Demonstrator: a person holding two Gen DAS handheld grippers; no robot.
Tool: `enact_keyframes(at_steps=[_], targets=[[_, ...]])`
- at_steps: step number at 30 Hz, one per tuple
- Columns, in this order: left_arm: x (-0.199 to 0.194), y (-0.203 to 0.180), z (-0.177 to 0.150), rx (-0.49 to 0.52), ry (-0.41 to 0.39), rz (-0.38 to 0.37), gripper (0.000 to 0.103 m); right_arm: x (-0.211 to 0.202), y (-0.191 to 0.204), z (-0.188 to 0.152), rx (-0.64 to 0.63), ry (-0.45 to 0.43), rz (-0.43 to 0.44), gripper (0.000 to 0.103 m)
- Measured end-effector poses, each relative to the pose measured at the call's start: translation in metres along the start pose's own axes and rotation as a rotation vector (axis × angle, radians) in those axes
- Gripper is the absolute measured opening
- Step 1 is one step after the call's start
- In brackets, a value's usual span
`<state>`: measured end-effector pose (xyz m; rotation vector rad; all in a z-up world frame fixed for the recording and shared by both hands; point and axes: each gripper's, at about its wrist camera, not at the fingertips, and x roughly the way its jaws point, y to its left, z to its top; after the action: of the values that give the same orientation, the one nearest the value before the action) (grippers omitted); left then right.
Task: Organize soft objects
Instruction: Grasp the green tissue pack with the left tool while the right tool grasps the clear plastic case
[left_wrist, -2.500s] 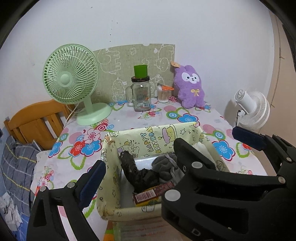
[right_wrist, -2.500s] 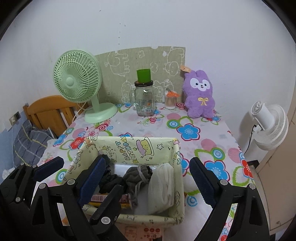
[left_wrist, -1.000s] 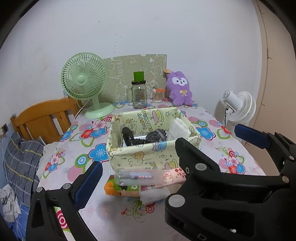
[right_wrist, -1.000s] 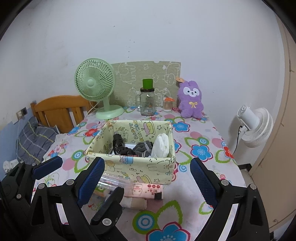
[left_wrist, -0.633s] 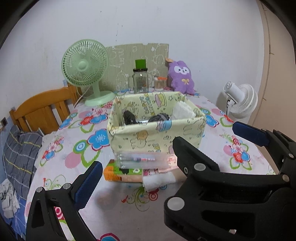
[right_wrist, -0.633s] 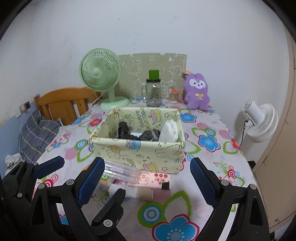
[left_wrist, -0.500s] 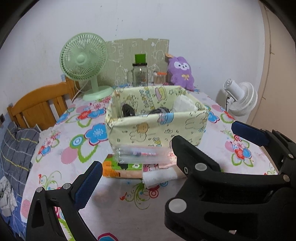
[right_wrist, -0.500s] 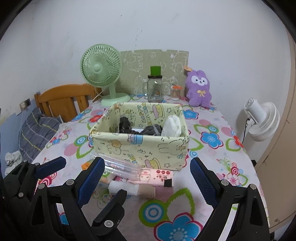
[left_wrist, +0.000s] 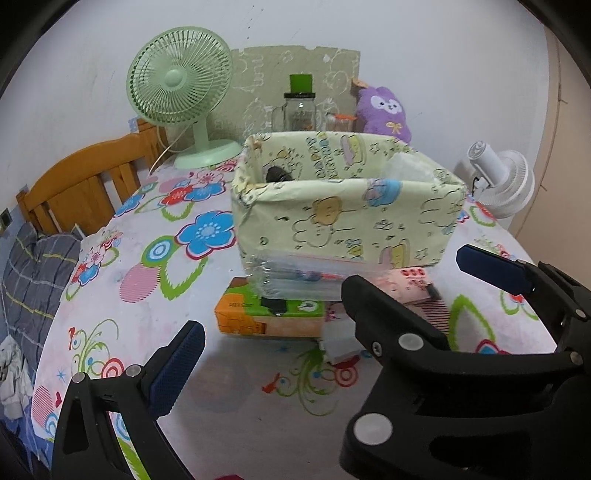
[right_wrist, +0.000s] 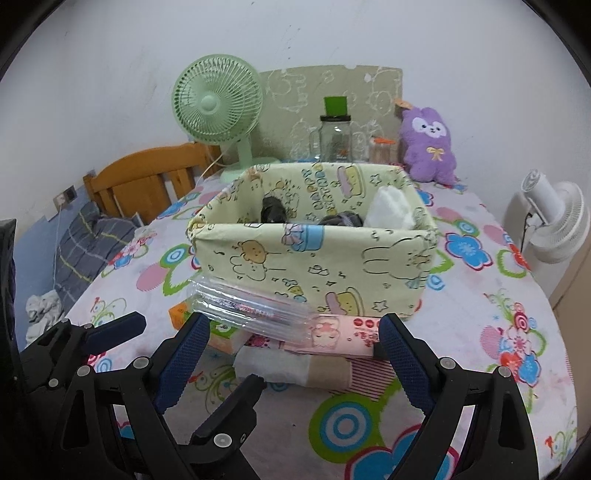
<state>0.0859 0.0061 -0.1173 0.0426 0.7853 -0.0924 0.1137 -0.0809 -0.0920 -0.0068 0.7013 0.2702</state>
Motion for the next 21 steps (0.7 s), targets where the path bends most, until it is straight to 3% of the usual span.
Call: enact_keyframes(at_steps=[21], targets=[[0.037, 0.027, 0.006, 0.004, 0.073, 0.04, 0.103, 0.048, 0.021, 0.016, -0.156, 0.074, 0.051, 0.079]])
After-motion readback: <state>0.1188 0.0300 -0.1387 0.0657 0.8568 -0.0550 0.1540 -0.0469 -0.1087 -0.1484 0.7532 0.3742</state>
